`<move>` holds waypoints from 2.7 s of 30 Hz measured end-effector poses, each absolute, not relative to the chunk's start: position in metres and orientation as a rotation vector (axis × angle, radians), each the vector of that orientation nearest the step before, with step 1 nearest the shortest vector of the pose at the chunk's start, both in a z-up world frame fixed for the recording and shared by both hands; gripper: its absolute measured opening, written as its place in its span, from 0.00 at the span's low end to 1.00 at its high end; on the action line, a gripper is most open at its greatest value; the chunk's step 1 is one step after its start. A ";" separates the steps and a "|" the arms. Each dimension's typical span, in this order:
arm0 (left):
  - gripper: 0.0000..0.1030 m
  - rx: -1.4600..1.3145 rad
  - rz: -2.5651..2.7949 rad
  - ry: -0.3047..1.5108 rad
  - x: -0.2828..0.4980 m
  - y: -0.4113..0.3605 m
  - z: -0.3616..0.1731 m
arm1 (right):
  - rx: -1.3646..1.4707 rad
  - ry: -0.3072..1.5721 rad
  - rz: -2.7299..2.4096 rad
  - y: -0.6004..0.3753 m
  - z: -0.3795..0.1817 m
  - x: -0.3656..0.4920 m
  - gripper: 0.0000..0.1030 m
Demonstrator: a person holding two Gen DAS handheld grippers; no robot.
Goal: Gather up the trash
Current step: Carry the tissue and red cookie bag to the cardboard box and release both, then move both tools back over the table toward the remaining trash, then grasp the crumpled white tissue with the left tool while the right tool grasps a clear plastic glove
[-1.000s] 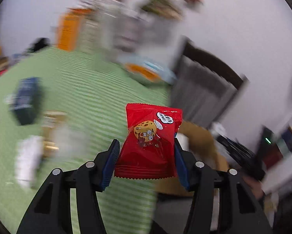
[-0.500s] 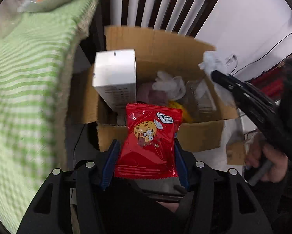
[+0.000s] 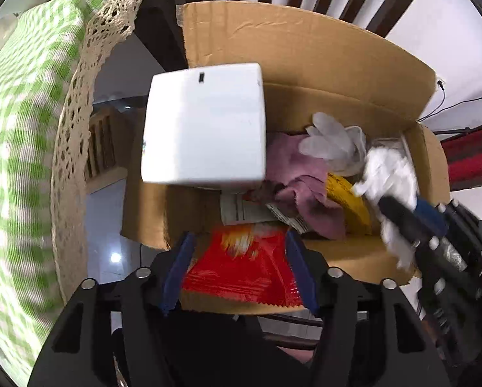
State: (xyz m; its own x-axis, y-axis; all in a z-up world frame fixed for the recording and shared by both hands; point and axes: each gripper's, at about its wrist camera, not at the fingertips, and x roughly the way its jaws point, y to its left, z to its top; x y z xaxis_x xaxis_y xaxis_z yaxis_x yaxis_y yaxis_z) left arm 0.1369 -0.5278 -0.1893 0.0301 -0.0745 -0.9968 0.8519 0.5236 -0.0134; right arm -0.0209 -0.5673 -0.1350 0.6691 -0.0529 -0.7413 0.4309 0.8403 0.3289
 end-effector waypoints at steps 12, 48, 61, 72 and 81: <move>0.63 0.650 -0.813 1.279 0.155 -0.519 -0.158 | 0.522 0.847 -0.207 -0.549 -0.154 0.010 0.38; 0.75 0.194 -0.819 0.790 0.171 -0.324 0.026 | 0.272 0.726 -0.319 -0.492 -0.045 0.025 0.46; 0.75 -0.057 -0.527 0.853 0.258 -0.180 0.003 | 0.155 0.723 -0.201 -0.416 -0.023 0.077 0.46; 0.73 -0.079 -0.343 0.976 0.336 -0.139 -0.054 | 0.075 0.720 -0.126 -0.370 -0.010 0.099 0.47; 0.32 -0.154 -0.413 1.010 0.348 -0.121 -0.051 | 0.060 0.740 -0.136 -0.364 -0.010 0.103 0.47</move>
State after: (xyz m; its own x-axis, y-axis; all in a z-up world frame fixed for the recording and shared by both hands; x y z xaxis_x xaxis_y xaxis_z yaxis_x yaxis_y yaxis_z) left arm 0.3478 -0.1212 -0.0511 0.4628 -0.4046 -0.7887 0.2646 0.9123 -0.3127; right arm 0.1029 -0.3636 -0.0105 0.7302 -0.1024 -0.6755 0.1444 0.9895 0.0061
